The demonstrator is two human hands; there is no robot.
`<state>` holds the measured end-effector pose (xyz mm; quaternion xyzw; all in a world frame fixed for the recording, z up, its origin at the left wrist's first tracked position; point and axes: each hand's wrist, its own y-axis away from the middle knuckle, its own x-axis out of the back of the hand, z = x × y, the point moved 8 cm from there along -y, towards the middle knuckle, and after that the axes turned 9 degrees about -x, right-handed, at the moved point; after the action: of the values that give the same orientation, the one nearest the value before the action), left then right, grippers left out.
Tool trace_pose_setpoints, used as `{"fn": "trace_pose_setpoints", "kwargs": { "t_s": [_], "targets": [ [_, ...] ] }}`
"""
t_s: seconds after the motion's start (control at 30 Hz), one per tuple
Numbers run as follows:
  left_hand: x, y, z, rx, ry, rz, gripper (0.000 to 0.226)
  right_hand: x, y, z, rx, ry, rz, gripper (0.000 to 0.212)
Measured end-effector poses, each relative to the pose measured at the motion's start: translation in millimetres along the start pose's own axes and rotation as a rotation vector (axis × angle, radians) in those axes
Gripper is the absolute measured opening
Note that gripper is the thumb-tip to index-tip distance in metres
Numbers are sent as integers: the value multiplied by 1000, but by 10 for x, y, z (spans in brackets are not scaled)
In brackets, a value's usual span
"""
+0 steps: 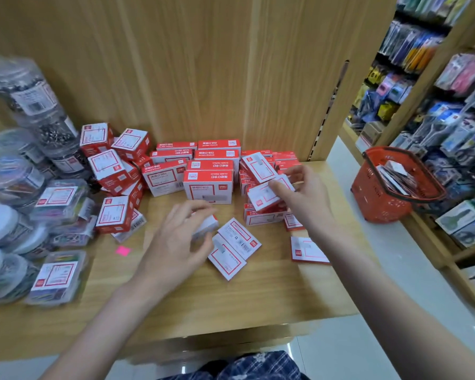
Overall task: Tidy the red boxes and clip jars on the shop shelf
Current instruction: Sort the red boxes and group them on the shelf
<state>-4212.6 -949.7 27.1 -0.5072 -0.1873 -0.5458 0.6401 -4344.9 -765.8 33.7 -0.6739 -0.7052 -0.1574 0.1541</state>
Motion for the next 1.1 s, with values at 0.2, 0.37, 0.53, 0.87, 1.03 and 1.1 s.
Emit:
{"fn": "trace_pose_setpoints", "kwargs": {
  "t_s": [0.2,0.37,0.53,0.87,1.03,1.1],
  "targets": [
    [-322,111,142,-212,18,-392,61,2,16,-60,137,300,103,33],
    [-414,181,117,-272,-108,-471,52,73,540,-261,442,278,23,11],
    [-348,311,79,-281,40,-400,41,-580,951,60,536,596,-306,25],
    [-119,346,-64,35,379,-201,46,-465,892,116,476,575,-414,24],
    [-27,195,-64,159,582,-85,32,-105,838,-103,155,-158,-429,16],
    [20,75,-47,162,547,-52,30,58,792,-250,175,-302,-408,16]
  ]
}}
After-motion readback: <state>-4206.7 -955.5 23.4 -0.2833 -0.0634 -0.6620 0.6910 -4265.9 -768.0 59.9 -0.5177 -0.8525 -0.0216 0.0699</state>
